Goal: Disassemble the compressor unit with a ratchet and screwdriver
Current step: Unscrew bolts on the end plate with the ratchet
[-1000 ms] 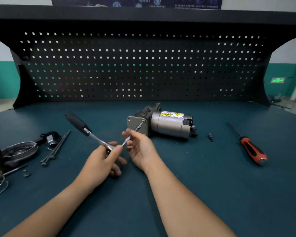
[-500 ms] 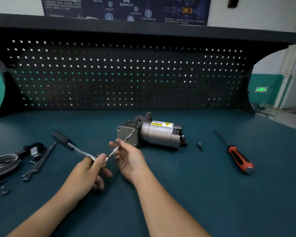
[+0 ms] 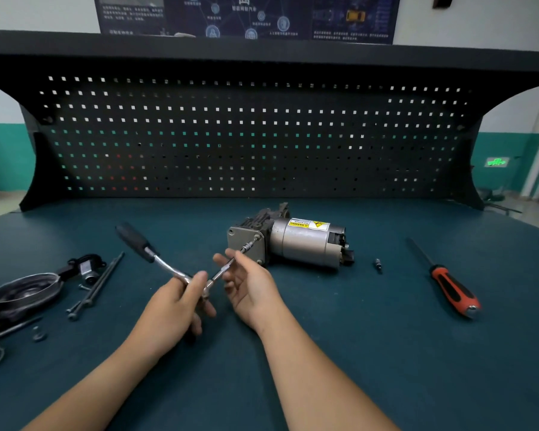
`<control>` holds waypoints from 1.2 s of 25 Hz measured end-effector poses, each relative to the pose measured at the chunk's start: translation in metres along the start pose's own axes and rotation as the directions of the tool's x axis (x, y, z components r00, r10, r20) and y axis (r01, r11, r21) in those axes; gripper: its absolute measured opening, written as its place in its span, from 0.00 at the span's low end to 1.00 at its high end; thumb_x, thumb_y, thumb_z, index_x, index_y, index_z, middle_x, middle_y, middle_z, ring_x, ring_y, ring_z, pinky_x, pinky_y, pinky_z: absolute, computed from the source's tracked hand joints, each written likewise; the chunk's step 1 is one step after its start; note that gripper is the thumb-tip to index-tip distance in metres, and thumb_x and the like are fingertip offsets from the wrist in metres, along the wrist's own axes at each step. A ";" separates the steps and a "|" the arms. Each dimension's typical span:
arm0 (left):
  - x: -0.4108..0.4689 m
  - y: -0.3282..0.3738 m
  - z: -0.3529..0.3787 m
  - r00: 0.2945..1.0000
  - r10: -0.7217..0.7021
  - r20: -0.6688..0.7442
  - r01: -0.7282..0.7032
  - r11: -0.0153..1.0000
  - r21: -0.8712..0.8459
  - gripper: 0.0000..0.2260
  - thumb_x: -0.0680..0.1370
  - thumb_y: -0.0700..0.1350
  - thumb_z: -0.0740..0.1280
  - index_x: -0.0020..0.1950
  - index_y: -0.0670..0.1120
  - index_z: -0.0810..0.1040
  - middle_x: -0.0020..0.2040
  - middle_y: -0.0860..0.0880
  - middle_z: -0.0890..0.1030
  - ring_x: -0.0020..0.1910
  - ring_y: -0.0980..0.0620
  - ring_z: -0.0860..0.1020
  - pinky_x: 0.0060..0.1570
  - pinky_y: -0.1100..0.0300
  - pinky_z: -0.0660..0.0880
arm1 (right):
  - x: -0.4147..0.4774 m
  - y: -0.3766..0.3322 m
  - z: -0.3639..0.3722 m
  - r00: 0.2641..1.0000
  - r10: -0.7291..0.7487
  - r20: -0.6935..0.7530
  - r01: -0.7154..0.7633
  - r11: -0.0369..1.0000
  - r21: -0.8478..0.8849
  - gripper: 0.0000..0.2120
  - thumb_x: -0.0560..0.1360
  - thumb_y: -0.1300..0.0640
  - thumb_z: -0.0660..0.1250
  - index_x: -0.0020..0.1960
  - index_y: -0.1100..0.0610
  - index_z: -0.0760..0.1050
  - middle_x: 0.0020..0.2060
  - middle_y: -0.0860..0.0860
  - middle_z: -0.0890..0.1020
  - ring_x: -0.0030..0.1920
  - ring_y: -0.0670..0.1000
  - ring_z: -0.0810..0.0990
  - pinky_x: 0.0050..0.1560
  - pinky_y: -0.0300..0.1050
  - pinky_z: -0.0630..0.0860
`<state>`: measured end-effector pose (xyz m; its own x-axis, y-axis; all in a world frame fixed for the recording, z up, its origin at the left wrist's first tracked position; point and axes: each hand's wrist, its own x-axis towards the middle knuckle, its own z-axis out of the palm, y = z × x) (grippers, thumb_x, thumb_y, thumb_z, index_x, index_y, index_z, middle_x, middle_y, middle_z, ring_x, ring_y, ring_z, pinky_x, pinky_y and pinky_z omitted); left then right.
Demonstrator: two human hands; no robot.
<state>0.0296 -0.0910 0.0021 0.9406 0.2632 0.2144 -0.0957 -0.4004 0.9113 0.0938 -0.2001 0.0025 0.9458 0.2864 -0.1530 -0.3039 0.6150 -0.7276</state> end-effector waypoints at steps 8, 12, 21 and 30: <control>-0.013 -0.001 -0.005 0.934 0.337 0.120 -0.335 0.705 0.625 0.16 0.77 0.53 0.63 0.65 0.54 0.70 0.50 0.56 0.76 0.48 0.48 0.78 0.47 0.53 0.74 | 0.003 0.002 0.003 0.998 -0.044 -0.050 0.047 0.998 0.052 0.08 0.78 0.62 0.61 0.41 0.59 0.74 0.26 0.50 0.82 0.20 0.42 0.73 0.21 0.32 0.68; -0.011 0.002 -0.001 0.974 0.222 0.048 -0.225 0.917 0.331 0.11 0.79 0.51 0.62 0.54 0.45 0.75 0.37 0.55 0.81 0.31 0.55 0.76 0.39 0.62 0.74 | 0.001 -0.001 0.001 0.999 -0.013 -0.052 0.015 0.999 0.032 0.07 0.79 0.60 0.60 0.43 0.59 0.74 0.28 0.50 0.83 0.19 0.42 0.71 0.20 0.31 0.66; -0.012 -0.003 -0.005 0.914 0.400 0.072 -0.355 0.699 0.621 0.18 0.76 0.51 0.66 0.65 0.52 0.71 0.45 0.53 0.79 0.44 0.45 0.79 0.43 0.52 0.74 | 0.003 0.002 0.003 0.992 -0.076 -0.102 0.076 0.997 -0.007 0.08 0.77 0.61 0.63 0.39 0.58 0.74 0.28 0.50 0.82 0.20 0.43 0.67 0.23 0.32 0.64; -0.007 -0.004 0.002 1.000 0.008 -0.028 -0.006 0.997 0.072 0.10 0.80 0.50 0.61 0.47 0.43 0.75 0.36 0.55 0.83 0.31 0.54 0.74 0.34 0.62 0.68 | 0.003 0.000 0.001 0.998 -0.037 -0.048 0.034 0.998 -0.061 0.09 0.80 0.61 0.58 0.43 0.58 0.73 0.28 0.49 0.83 0.18 0.41 0.70 0.20 0.30 0.64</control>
<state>0.0246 -0.0933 -0.0036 0.9304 0.2840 0.2316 -0.0781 -0.4638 0.8825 0.0963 -0.1980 0.0029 0.9609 0.2274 -0.1581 -0.2639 0.5786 -0.7717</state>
